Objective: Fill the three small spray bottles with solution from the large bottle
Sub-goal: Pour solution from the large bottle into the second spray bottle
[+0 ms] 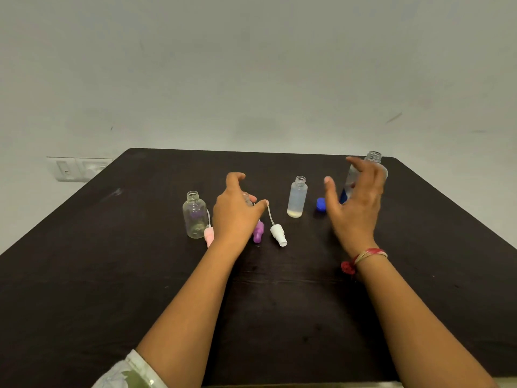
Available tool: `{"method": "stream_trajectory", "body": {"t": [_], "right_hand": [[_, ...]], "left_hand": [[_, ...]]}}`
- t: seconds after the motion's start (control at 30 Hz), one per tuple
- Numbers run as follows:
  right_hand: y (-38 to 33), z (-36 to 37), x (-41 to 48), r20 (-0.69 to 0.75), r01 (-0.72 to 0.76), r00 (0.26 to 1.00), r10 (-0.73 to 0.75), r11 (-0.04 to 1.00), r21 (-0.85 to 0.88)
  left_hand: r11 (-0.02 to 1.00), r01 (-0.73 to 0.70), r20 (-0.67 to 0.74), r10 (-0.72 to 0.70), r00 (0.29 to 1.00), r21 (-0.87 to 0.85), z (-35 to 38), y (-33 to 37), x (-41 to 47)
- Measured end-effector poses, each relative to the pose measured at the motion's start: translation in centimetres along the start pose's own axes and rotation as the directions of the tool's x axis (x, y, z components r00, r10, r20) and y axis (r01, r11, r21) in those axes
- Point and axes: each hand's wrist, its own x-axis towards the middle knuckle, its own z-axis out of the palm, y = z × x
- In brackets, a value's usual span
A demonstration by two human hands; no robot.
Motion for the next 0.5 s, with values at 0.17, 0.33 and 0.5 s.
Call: {"method": "stream_trajectory", "body": {"t": [0.17,0.33,0.5], "right_hand": [[1.0,-1.4,1.2,-0.239,-0.190,0.954,0.181,0.982,-0.017],[2.3,-1.4,1.3,-0.188,-0.382,0.906,0.380,0.924,0.025],[3.6,-0.7,1.0,-0.006,-0.507,0.861,0.509,0.860,0.056]], "left_hand": [[0.988,0.058,-0.050,-0.066,0.997,-0.140,0.6,-0.4,0.0],[0.968,0.074,-0.069,-0.093,0.993,-0.240,0.5,-0.3,0.1],[0.970,0.038,-0.058,-0.054,0.997,-0.241,0.5,0.1,-0.2]]}}
